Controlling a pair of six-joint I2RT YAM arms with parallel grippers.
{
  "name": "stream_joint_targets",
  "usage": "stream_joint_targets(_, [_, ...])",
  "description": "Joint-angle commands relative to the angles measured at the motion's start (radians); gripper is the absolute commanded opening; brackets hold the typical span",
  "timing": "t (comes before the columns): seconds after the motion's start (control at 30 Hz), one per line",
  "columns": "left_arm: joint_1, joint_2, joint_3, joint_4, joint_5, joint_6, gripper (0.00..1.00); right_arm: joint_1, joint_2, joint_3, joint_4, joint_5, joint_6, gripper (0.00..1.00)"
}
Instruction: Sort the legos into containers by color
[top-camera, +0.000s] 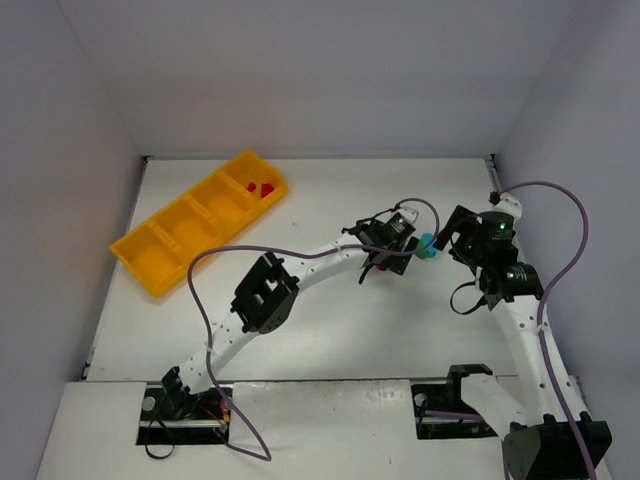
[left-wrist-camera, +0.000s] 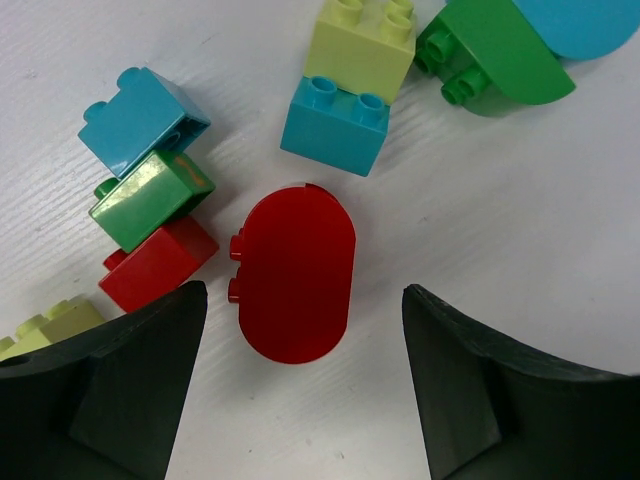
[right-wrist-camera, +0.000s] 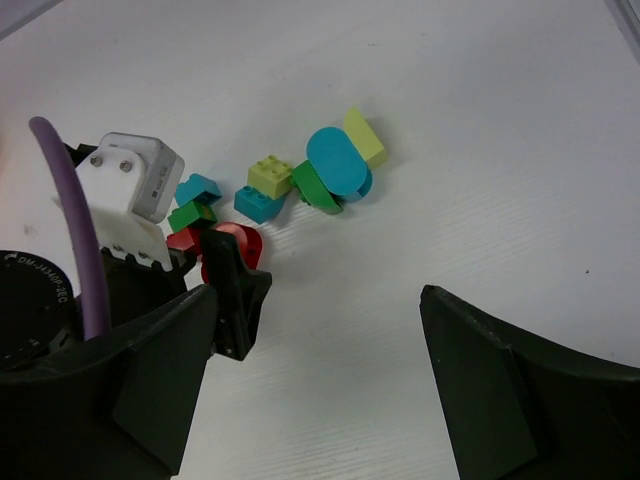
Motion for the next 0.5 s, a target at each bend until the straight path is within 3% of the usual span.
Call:
stream_joint_targets(0.0, [0.0,-0.01,0.068,-0.017,-0.047,-0.003,0.72,-0.005,-0.016,0.02,0.025,0.03,-0.018,0.79])
stream_joint_targets(0.23, [0.001,0.009,0.087,-0.02,-0.065,0.01,0.59,-0.005,-0.027,0.017,0.027,0.03,-0.023,0.79])
stream_joint_targets(0.37, [0.001,-0.013,0.064,0.0,-0.067,0.025,0.39,-0.005,-0.03,0.009,0.027,0.027,-0.018,0.79])
stream_joint_targets(0.4, [0.001,-0.031,0.056,0.006,-0.068,0.03,0.3,-0.005,-0.032,0.008,0.027,0.026,-0.018,0.79])
stream_joint_targets(0.47, [0.001,-0.057,0.029,0.01,-0.067,0.042,0.22,-0.005,-0.036,0.006,0.025,0.027,-0.018,0.79])
